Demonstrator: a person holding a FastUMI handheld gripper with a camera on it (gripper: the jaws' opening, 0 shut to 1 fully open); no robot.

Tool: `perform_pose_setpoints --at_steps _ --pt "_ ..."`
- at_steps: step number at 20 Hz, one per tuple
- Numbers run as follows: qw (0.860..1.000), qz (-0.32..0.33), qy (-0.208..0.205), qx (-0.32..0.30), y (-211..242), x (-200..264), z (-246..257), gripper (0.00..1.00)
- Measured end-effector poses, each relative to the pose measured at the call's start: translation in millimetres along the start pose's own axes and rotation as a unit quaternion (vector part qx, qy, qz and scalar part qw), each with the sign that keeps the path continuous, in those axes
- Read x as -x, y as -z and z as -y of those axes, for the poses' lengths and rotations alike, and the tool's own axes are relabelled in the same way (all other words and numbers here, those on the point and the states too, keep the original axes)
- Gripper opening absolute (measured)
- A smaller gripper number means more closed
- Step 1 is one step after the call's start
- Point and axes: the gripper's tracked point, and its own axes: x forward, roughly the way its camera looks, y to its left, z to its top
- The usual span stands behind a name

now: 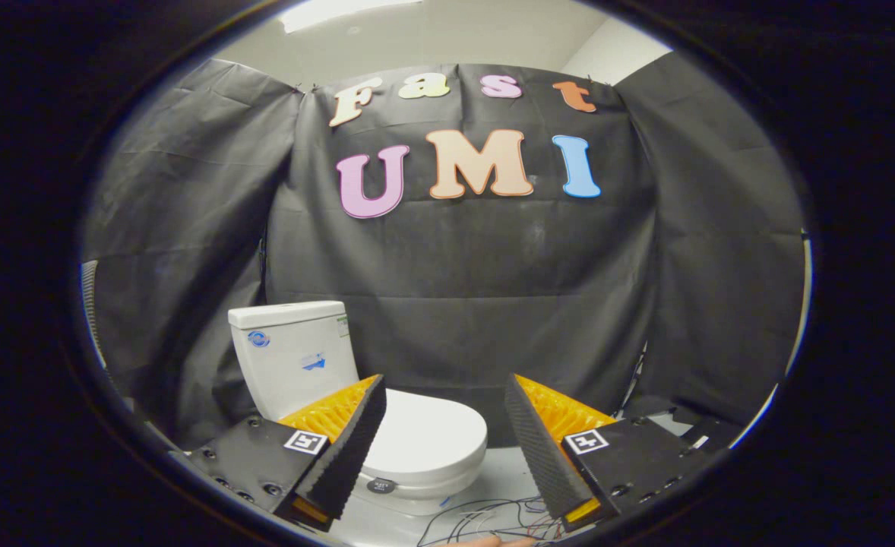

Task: Open the toilet lid.

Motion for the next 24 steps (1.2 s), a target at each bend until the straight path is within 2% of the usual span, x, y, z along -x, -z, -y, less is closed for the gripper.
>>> perform_pose_setpoints --at_steps 13,24 --pt "1.000 0.002 0.000 0.001 -2 1 1 0.93" --pt "1.000 -0.026 -0.004 0.007 9 -38 -4 0.90"
